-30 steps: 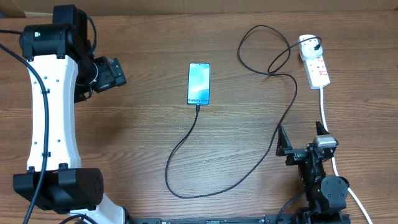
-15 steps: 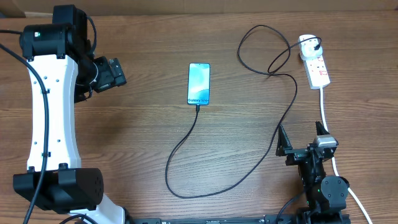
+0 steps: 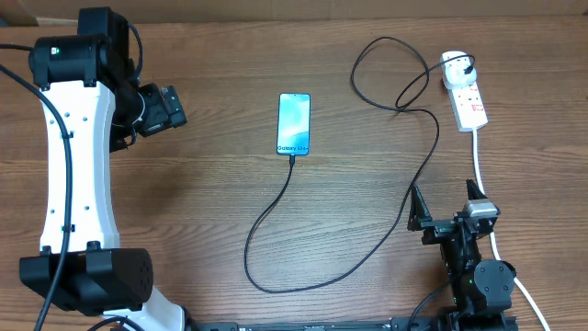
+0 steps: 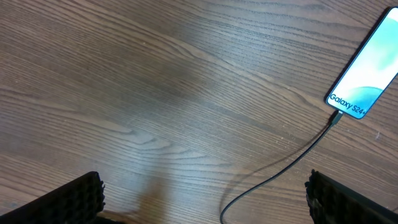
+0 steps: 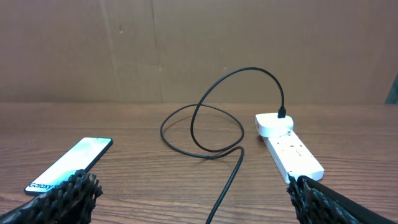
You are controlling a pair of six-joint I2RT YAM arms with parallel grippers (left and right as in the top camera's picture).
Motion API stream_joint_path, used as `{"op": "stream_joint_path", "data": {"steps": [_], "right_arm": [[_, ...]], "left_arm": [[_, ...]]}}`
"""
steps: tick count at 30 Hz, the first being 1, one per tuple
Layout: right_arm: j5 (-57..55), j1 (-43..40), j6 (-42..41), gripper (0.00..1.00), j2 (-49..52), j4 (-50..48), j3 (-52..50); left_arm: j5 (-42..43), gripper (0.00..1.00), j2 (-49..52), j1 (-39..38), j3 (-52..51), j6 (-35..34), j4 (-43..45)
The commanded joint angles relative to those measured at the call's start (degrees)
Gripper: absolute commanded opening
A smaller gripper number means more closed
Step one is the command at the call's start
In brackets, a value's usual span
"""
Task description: Plug charger to phone and switch on socket
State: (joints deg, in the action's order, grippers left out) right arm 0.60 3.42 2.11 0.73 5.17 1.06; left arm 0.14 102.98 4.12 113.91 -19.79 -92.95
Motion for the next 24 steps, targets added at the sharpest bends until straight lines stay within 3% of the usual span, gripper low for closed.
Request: {"op": "stream_joint_path", "data": {"steps": [1,21,24], "right_arm": [[-0.5,0.2,-0.4,1.0,-0.6,-0.3,-0.6],[-0.5,0.2,-0.4,1.0,-0.6,-0.3,-0.6],[-0.5,0.2,-0.4,1.0,-0.6,-0.3,-0.6]], "left_arm": [[-0.6,1.0,0.2,-0.4,-0.3,-1.0,0.2],[0.0,1.0,0.2,-0.4,-0.3,-1.1,-1.5],[1.6,1.0,-1.5,-0.4,-1.5,-4.5,0.1]]}}
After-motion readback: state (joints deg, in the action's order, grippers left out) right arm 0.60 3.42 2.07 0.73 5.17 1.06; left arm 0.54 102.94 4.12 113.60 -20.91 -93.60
